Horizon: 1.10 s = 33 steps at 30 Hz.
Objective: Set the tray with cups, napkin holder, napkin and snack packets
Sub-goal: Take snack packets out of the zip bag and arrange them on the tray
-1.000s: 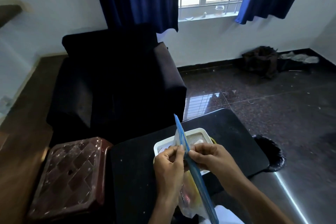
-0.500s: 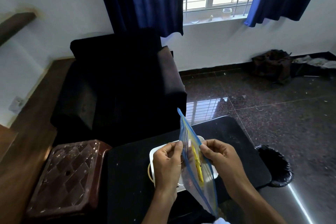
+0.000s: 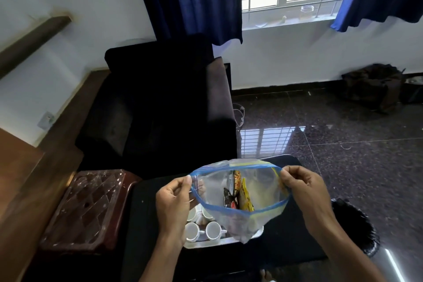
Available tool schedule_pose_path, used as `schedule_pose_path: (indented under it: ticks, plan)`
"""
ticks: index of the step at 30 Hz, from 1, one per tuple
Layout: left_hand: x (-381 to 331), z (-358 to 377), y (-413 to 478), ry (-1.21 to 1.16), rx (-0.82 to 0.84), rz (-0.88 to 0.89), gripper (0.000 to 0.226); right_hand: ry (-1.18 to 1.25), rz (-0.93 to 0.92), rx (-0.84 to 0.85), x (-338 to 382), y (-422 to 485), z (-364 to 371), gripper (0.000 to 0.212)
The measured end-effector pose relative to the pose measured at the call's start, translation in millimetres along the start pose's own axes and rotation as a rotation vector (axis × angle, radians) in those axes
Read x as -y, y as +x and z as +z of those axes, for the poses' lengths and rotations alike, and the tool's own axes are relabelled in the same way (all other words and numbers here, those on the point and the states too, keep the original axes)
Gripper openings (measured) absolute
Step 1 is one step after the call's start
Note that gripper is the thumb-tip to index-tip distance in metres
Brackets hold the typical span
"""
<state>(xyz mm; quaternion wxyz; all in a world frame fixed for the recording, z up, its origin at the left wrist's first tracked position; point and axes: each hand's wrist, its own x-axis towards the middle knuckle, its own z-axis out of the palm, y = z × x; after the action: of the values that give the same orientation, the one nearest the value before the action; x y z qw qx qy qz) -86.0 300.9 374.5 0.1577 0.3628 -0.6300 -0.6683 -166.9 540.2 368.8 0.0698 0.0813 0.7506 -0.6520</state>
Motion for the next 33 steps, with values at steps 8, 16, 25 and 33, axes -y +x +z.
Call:
schedule_pose_path:
  ticks: [8, 16, 25, 33]
  plan:
    - [2.7, 27.1, -35.6, 0.012, -0.185, 0.097, 0.022, 0.03, -0.115, 0.199, 29.4, 9.9, -4.4, 0.015]
    - [22.2, 66.3, -60.8, -0.087, 0.034, -0.376, 0.044, 0.015, -0.144, 0.295, 43.0, -0.6, 4.5, 0.016]
    - [21.0, 65.9, -72.4, -0.226, 0.181, -0.354, 0.036, -0.106, -0.151, 0.191, 13.3, -5.5, -45.2, 0.014]
    - [12.1, 45.7, -76.9, -0.185, 0.206, -0.319, 0.04, -0.418, -0.428, 0.103, -12.8, -38.4, -36.8, 0.018]
